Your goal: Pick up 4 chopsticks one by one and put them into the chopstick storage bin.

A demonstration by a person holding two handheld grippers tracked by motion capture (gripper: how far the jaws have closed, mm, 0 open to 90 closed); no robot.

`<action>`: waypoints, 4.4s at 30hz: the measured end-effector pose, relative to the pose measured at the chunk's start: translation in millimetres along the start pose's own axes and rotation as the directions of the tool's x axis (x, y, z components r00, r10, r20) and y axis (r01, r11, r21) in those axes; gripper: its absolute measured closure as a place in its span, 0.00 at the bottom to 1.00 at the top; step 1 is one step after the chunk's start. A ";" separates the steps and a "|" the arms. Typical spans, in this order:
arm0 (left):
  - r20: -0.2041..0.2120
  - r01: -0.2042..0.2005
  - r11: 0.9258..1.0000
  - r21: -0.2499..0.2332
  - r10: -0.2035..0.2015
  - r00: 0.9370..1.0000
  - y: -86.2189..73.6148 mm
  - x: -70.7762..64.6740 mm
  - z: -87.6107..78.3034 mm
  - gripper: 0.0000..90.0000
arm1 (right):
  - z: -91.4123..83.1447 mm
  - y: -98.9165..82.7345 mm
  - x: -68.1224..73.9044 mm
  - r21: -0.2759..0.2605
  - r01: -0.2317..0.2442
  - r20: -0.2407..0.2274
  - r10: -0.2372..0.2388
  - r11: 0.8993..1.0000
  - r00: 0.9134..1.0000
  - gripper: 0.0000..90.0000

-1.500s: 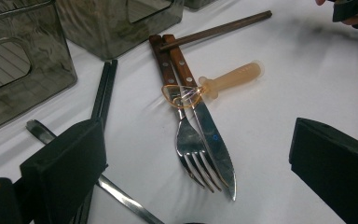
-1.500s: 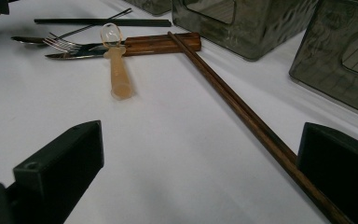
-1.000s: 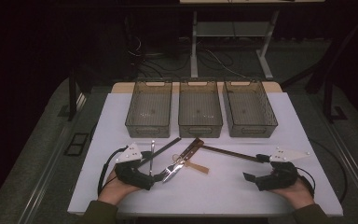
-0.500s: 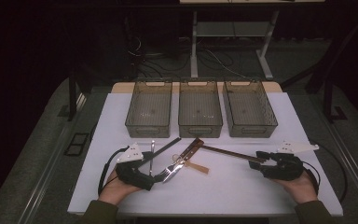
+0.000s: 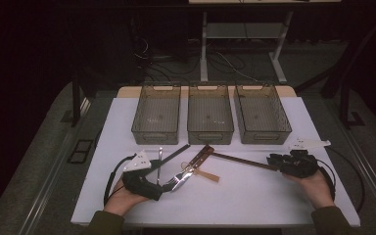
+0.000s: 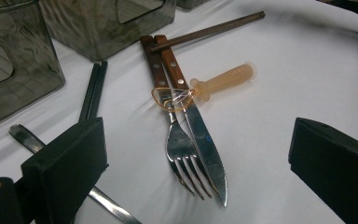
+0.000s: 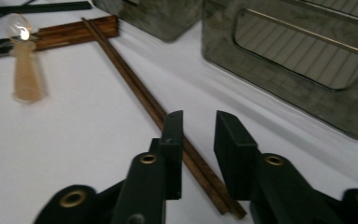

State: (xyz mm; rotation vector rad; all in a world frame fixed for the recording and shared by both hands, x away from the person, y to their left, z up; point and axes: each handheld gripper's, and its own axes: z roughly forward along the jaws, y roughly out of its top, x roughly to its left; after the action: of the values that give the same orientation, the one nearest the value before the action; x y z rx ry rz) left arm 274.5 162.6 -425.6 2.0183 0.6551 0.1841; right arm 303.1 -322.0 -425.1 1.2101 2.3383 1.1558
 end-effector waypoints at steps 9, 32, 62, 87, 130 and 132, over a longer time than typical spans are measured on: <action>-0.003 0.007 1.000 -0.011 -0.007 1.000 -0.4 0.5 -2.1 0.04 | 7.1 -0.4 -18.8 0.043 -0.013 0.029 0.012 0.999 0.999 0.99; 0.005 0.005 1.000 -0.011 -0.005 1.000 0.0 0.1 -1.1 0.04 | 15.1 -10.3 -20.3 0.148 -0.009 0.043 0.003 0.989 0.999 0.99; 0.020 -0.006 1.000 0.005 0.006 1.000 -0.1 0.0 -1.0 0.04 | 16.3 -9.4 -8.8 0.190 0.036 0.003 -0.037 0.981 0.999 0.99; 0.033 -0.005 1.000 0.017 0.005 0.999 -0.6 -1.5 0.6 0.04 | 10.6 -12.8 6.0 0.235 0.087 -0.033 -0.082 0.968 0.996 0.99; 0.047 -0.020 0.999 0.025 0.019 0.999 -0.9 -3.8 3.0 0.04 | -4.3 -25.5 47.2 0.277 0.184 -0.072 -0.171 0.943 0.983 0.99; 0.046 -0.020 1.000 0.023 0.019 0.999 -0.9 -3.8 3.3 0.04 | -5.0 -25.4 46.5 0.270 0.180 -0.070 -0.168 0.946 0.983 0.98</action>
State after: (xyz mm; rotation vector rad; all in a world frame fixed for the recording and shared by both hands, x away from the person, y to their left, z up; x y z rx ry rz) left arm 272.2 158.4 -427.5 2.0457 0.6114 0.1423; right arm 257.4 -297.0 -435.5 1.0397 2.6471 0.8283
